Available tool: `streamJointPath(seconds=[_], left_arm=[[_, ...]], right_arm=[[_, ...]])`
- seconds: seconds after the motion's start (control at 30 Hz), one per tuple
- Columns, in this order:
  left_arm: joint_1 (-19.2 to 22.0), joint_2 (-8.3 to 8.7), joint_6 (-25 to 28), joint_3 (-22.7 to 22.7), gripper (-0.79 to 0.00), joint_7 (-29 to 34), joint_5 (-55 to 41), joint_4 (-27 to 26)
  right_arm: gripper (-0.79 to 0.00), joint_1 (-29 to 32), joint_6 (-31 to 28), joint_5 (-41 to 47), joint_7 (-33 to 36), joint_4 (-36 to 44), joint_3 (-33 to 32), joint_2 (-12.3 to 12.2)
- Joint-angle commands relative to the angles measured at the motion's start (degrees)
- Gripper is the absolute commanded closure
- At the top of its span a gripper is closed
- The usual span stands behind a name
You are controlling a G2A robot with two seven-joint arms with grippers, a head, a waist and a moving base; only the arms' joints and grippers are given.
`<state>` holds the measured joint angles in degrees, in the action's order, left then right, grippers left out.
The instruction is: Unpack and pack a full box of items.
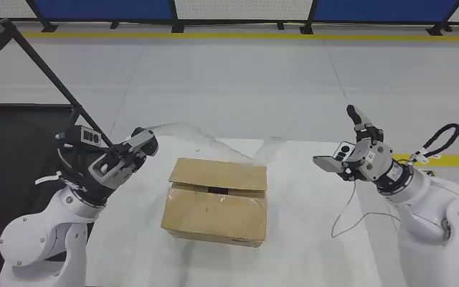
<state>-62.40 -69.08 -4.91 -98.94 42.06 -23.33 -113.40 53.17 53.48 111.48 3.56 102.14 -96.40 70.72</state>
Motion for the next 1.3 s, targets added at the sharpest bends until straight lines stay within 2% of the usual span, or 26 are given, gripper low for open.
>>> streamJointPath(seconds=[0.0,0.2,0.5,0.57,0.6,0.7,0.83,0.9,0.97,1.27], left_arm=[[-0.9,0.17,-0.6,-0.4,0.000,-0.3,0.2,-0.5],[-3.0,0.97,-5.3,-1.7,0.000,0.9,4.6,-2.6],[-3.0,0.97,-5.3,-1.7,0.000,0.9,4.6,-2.6],[-3.3,0.96,-5.6,-1.3,0.000,-0.5,4.8,-2.7],[-3.1,0.97,-6.2,-0.7,0.000,-1.2,4.8,-2.9],[-1.5,1.01,-11.4,0.6,0.000,-5.2,5.2,-2.7],[1.1,0.80,-19.6,2.4,0.000,-10.7,1.4,-2.4],[2.4,0.59,-26.2,2.8,0.000,-14.1,-2.6,-2.3],[3.5,0.60,-29.2,3.0,0.000,-15.8,-3.8,-3.2],[3.5,0.60,-29.2,3.0,0.000,-15.8,-3.8,-3.2]], right_arm=[[-0.785,0.1,-2.3,-1.3,-0.1,-0.5,0.1,-0.1],[-0.785,0.3,-4.5,-1.5,0.0,-2.5,0.7,-0.2],[-0.785,0.3,-4.5,-1.5,0.0,-2.5,0.7,-0.2],[-0.785,0.9,-4.5,-3.8,0.2,-0.8,1.2,-0.3],[-0.785,1.1,-3.7,-5.8,1.1,0.3,1.3,-0.4],[-0.785,1.5,-2.5,-21.1,2.0,6.7,1.7,-1.3],[-0.785,3.6,-3.3,-53.2,6.0,16.2,6.1,-3.2],[-0.785,5.8,-5.6,-66.2,2.1,16.8,9.4,-3.8],[-0.785,6.3,-6.7,-66.9,1.3,16.6,10.5,-3.7],[-0.785,6.3,-6.7,-66.9,1.3,16.6,10.5,-3.7]])
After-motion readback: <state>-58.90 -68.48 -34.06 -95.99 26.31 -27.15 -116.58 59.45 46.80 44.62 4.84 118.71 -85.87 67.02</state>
